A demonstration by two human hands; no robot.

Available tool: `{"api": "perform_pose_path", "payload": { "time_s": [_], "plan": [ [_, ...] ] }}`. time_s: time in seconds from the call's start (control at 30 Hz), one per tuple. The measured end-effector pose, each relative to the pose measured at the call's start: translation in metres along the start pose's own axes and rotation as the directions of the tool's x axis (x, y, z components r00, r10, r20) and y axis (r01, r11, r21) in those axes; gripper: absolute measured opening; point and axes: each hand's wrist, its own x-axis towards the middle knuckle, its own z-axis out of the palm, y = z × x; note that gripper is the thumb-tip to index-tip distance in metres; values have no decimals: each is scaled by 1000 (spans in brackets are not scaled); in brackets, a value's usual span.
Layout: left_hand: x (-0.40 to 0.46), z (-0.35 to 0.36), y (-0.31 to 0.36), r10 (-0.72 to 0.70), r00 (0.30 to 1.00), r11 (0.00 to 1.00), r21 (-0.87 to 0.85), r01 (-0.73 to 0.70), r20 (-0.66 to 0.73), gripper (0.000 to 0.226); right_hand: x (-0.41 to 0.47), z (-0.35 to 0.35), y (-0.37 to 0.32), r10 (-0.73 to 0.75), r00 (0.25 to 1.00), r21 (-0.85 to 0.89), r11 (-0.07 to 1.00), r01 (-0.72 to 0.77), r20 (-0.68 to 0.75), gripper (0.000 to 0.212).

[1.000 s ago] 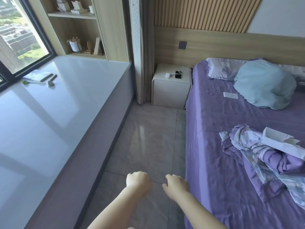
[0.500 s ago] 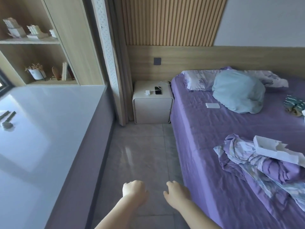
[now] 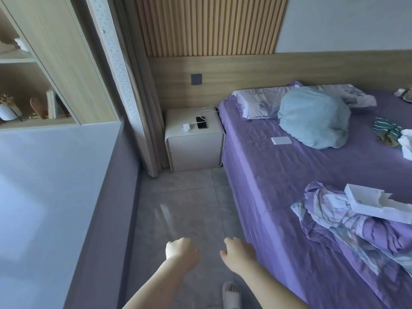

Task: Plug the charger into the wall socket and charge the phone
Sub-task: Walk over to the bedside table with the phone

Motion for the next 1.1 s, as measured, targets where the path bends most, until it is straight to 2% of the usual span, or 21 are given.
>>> {"api": "perform_pose_path", "payload": {
  "time_s": [0.27,0.53,0.6,0.7,0.83,1.1],
  "plan": [
    [75,-50,28,-59,998,998,-26,60,12,34,94,-48,25,-78,997,-24,997,78,18,37],
    [134,-107,59,-137,991,983,-124,136,-1,32,176,-102,50,-154,988,-45,987,156,30,33],
    [147,-117,63,-154,988,981,-121,155,15,28,191,-113,52,-166,986,-50,985,167,34,27],
    [164,-128,66,-162,986,981,-103,164,28,25,210,-126,54,-167,985,-57,984,170,52,31],
    [193,-145,63,-150,989,981,-119,151,12,30,238,-140,52,-175,983,-51,983,178,57,21],
    [274,-188,36,-66,998,995,-75,65,-5,26,308,-165,22,-121,991,-13,992,122,59,21]
  ]
}}
